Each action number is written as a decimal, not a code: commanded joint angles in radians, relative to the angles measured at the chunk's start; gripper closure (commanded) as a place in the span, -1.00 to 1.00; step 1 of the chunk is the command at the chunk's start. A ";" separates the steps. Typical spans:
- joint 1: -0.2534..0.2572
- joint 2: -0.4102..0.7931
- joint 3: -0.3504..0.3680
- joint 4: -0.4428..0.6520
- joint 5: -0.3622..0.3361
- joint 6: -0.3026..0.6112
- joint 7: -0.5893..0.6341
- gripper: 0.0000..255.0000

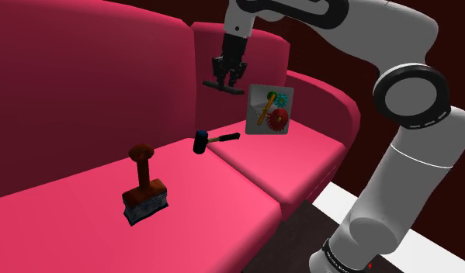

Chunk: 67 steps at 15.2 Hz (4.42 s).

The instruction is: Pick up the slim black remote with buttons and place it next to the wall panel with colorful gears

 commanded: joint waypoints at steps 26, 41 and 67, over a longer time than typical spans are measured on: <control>-0.329 -0.024 -0.342 -0.017 0.011 -0.059 -0.668 1.00; -0.625 0.396 -0.471 0.578 0.141 -0.271 -1.002 1.00; -0.528 0.187 -0.470 -0.103 0.066 0.205 -1.016 1.00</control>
